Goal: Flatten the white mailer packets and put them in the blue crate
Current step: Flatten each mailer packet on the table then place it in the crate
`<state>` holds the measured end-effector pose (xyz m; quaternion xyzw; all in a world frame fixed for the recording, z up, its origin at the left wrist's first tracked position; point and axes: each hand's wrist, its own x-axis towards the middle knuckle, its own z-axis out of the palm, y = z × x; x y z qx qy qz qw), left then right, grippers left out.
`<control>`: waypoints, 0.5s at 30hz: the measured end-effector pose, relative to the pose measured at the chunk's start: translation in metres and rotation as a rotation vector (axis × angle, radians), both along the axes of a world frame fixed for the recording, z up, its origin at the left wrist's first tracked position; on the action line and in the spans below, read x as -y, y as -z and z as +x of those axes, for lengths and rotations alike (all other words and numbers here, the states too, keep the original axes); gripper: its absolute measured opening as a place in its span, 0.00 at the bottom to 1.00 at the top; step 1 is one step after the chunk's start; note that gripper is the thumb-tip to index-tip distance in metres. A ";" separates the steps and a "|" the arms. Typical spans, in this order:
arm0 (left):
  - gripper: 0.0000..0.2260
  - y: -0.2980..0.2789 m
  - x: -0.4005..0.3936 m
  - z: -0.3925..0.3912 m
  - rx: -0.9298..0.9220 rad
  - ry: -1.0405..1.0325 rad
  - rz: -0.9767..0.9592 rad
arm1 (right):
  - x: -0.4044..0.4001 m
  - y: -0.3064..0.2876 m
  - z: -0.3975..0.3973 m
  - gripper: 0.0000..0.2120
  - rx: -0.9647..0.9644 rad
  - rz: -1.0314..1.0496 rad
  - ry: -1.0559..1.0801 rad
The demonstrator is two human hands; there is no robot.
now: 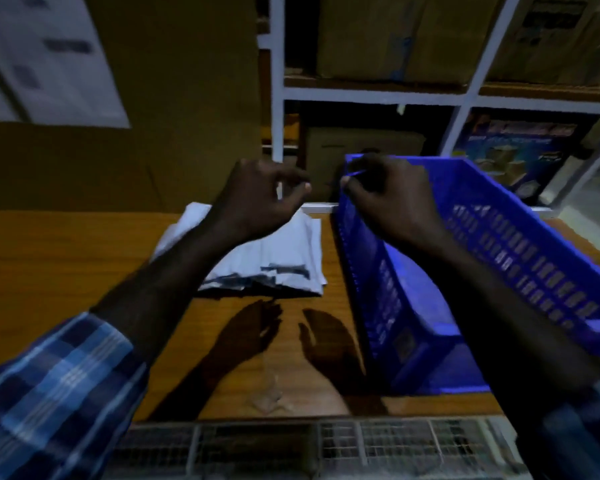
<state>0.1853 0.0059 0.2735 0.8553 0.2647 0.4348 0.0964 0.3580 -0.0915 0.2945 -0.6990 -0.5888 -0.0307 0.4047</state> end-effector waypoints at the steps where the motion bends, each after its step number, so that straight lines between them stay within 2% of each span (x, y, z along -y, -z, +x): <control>1: 0.08 0.009 0.003 -0.019 -0.011 -0.018 -0.022 | -0.001 0.004 -0.018 0.10 0.017 -0.010 -0.029; 3: 0.09 0.031 0.007 -0.054 -0.019 -0.055 -0.079 | -0.002 0.014 -0.050 0.08 0.029 -0.035 -0.080; 8: 0.11 0.108 0.014 -0.126 -0.087 -0.107 -0.284 | -0.008 0.058 -0.114 0.12 -0.032 -0.148 -0.144; 13: 0.16 0.196 0.002 -0.191 -0.428 -0.220 -0.282 | -0.027 0.110 -0.159 0.14 -0.038 -0.288 -0.088; 15: 0.21 0.224 -0.009 -0.211 -0.603 -0.261 -0.255 | -0.037 0.125 -0.174 0.14 -0.049 -0.316 -0.031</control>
